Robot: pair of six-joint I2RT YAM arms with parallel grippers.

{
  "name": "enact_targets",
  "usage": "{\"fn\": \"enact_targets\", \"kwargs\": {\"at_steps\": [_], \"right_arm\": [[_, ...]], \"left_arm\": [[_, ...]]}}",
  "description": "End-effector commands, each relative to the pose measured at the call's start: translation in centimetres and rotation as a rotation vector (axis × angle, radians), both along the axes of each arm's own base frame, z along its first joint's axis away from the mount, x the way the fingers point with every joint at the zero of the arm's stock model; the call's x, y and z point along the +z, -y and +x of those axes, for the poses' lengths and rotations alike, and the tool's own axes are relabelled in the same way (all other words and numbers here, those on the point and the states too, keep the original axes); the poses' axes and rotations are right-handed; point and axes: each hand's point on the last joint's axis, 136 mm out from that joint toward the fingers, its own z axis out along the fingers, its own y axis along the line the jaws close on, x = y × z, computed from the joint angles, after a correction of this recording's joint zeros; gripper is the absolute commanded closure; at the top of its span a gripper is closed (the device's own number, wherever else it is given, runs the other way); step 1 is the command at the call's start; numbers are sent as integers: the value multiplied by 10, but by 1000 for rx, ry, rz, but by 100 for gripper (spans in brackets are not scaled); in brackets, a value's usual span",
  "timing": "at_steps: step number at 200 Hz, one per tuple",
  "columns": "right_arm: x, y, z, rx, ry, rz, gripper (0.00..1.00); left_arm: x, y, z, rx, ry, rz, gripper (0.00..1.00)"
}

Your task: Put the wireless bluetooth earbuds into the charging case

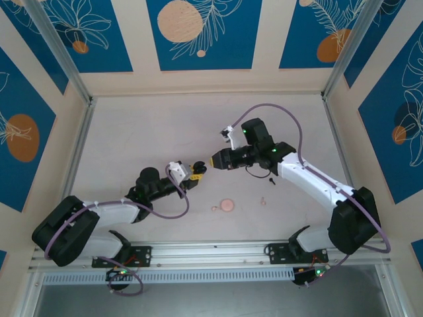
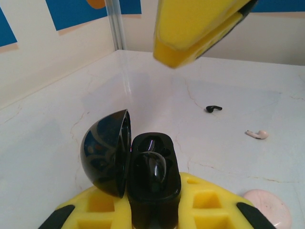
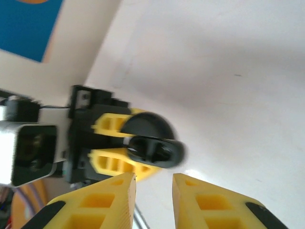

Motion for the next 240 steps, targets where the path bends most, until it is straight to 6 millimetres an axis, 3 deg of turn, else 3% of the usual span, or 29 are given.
{"fn": "enact_targets", "kwargs": {"at_steps": [1, 42, 93, 143, 176, 240], "right_arm": [[-37, 60, -5, -149, -102, -269, 73], [-83, 140, -8, -319, -275, -491, 65], [-131, 209, 2, -445, -392, -719, 58], [-157, 221, 13, -470, -491, -695, 50], [-169, 229, 18, -495, -538, -676, 50], [-181, 209, 13, -457, -618, -574, 55]], "left_arm": [[2, 3, -7, -27, 24, 13, 92], [-1, 6, -7, -38, 20, 19, 92], [-3, 8, -9, -50, 13, 27, 92], [-6, 8, -8, -44, 9, 51, 92], [-8, 8, -7, -45, 8, 57, 92], [-10, 10, -6, -44, 1, 49, 92]]}}
